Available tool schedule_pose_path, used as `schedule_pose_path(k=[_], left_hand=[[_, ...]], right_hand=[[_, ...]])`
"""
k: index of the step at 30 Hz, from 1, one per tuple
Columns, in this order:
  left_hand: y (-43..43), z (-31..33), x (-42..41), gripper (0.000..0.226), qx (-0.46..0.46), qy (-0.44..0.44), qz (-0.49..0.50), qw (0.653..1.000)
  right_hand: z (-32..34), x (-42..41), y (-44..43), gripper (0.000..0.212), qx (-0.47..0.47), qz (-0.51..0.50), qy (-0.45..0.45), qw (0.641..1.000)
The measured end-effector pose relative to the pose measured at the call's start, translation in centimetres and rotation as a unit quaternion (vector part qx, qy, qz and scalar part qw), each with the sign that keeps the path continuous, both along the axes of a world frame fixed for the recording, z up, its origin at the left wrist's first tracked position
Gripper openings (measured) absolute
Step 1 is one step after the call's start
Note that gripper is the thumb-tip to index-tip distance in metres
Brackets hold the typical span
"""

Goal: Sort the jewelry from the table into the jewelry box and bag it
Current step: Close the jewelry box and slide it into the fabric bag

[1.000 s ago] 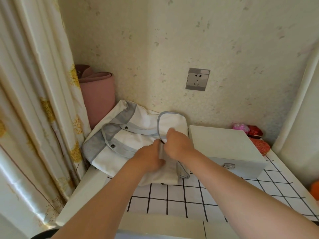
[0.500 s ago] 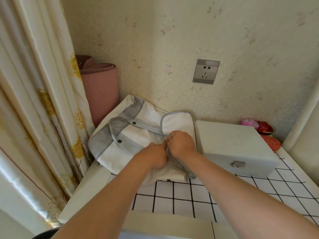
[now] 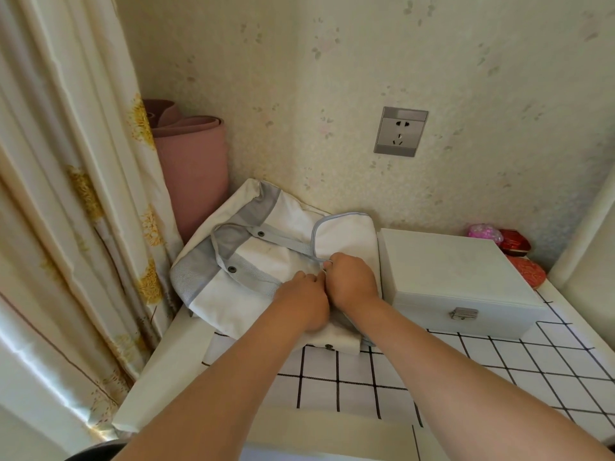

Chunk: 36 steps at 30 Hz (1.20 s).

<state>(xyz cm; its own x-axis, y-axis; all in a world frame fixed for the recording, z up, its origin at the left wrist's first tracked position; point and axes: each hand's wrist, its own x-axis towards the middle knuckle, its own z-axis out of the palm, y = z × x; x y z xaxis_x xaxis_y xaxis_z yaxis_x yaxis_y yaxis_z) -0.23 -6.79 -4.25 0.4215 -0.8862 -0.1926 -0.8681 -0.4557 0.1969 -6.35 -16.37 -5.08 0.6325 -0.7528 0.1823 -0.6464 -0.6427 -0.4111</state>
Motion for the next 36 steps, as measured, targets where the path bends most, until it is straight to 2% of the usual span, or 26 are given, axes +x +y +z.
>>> schedule_pose_path(k=[4,7,14,18,22,25,29,32,36], left_hand=[[-0.1,-1.7,0.4,0.05,-0.046,-0.039,-0.046,0.997],[-0.1,-2.4,1.0,0.055,-0.05,-0.014,-0.052,0.997],[0.1,-1.2,-0.2,0.063,0.002,-0.018,-0.024,1.0],[-0.3,-0.9,0.3,0.056,-0.001,0.027,-0.026,0.999],[-0.3,0.1,0.7,0.015,-0.084,0.122,0.034,0.988],[-0.3,2.0,0.4,0.024,-0.211,0.166,0.078,0.96],[-0.5,5.4,-0.9,0.045,-0.334,0.125,0.121,0.926],[-1.3,6.9,-2.9,0.039,-0.373,0.129,0.084,0.915],[-3.7,6.7,-6.5,0.036,-0.356,0.152,0.052,0.921]], right_hand=[[-0.5,-0.6,-0.5,0.026,-0.04,0.047,0.046,0.997],[-0.6,-0.5,-0.3,0.03,-0.001,0.027,0.011,1.0],[0.7,-0.2,-1.8,0.034,0.064,-0.017,-0.091,0.994],[0.1,-0.4,-0.8,0.029,0.077,-0.005,-0.093,0.993],[1.5,-1.5,-0.5,0.021,0.1,-0.001,-0.142,0.985],[3.6,-3.0,-0.3,0.027,0.103,0.062,-0.104,0.987],[6.7,-6.4,-0.6,0.029,0.107,0.139,-0.058,0.983],[8.1,-10.2,-1.8,0.024,0.074,0.117,-0.094,0.986],[8.1,-15.9,-4.6,0.022,0.022,0.052,-0.109,0.992]])
